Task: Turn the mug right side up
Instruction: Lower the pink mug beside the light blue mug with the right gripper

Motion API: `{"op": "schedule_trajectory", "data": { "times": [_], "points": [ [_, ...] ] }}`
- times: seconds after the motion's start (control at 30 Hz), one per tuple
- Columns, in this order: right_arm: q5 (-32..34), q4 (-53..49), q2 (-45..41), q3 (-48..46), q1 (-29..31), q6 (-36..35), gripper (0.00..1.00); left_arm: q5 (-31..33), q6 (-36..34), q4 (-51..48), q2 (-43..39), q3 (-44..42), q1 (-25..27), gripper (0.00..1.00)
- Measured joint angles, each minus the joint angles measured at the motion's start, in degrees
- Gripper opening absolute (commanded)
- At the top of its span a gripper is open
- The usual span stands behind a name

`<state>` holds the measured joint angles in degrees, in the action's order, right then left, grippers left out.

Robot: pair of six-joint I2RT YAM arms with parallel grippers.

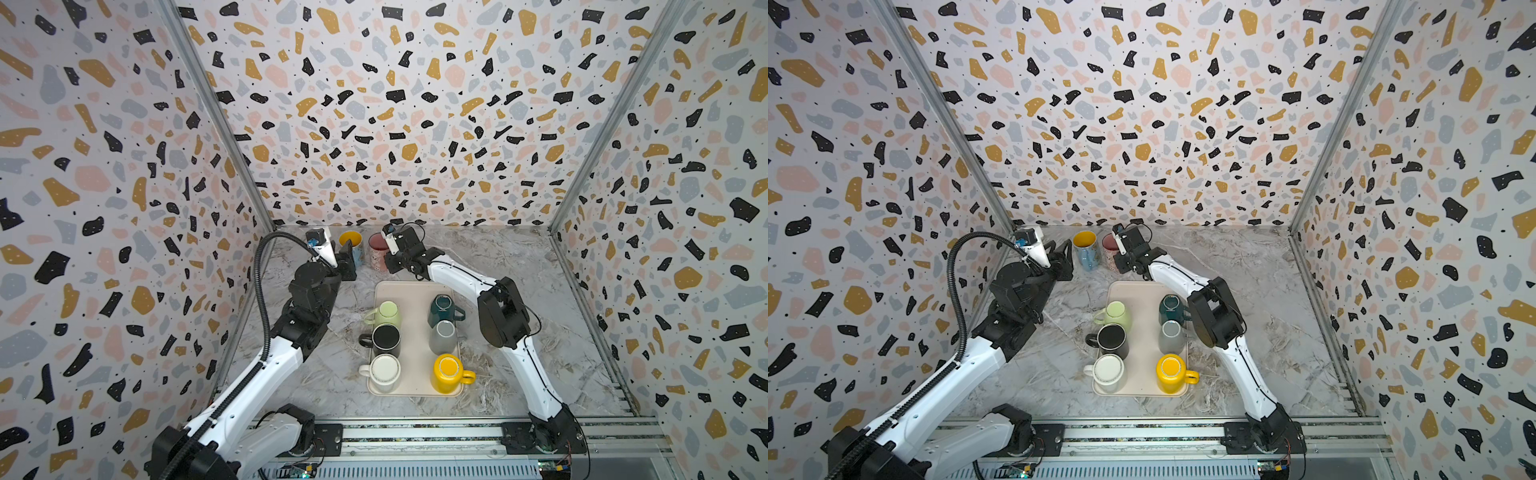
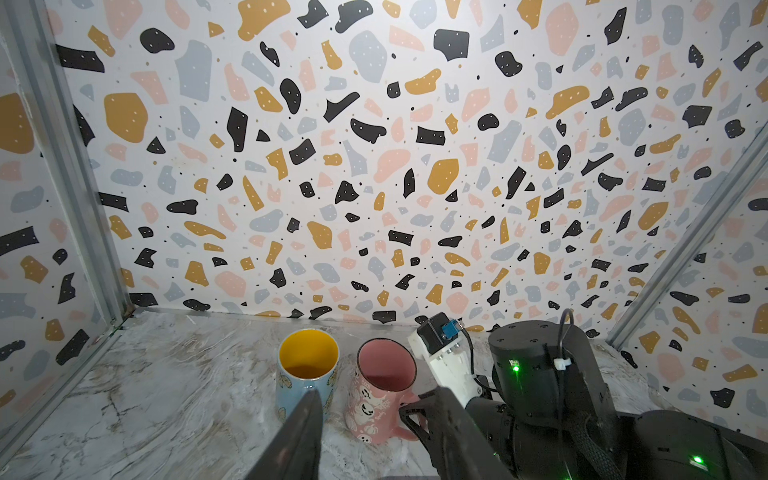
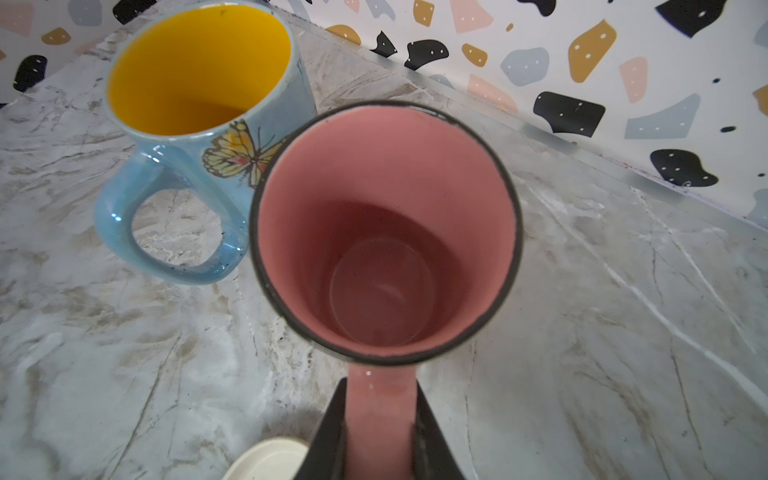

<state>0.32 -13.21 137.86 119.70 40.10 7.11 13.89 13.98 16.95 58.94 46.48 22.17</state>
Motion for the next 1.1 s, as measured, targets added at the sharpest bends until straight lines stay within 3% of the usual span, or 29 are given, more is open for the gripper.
{"op": "schedule_trajectory", "data": {
  "times": [0.53, 0.83, 1.1],
  "points": [
    [0.7, 3.26, 0.85, 3.76, 0.96, 1.22, 0.35, -0.02, 0.22, -0.22, -0.04, -0.07, 0.0, 0.44],
    [0.74, 2.99, 0.79, 3.06, 1.16, 2.49, 0.35, -0.26, 0.39, -0.22, -0.31, -0.35, 0.0, 0.44],
    [0.17, 3.17, -1.6, -3.85, 1.11, 4.66, 0.36, -1.22, 0.81, -0.42, -1.14, -0.81, 0.0, 0.44]
  ]
}}
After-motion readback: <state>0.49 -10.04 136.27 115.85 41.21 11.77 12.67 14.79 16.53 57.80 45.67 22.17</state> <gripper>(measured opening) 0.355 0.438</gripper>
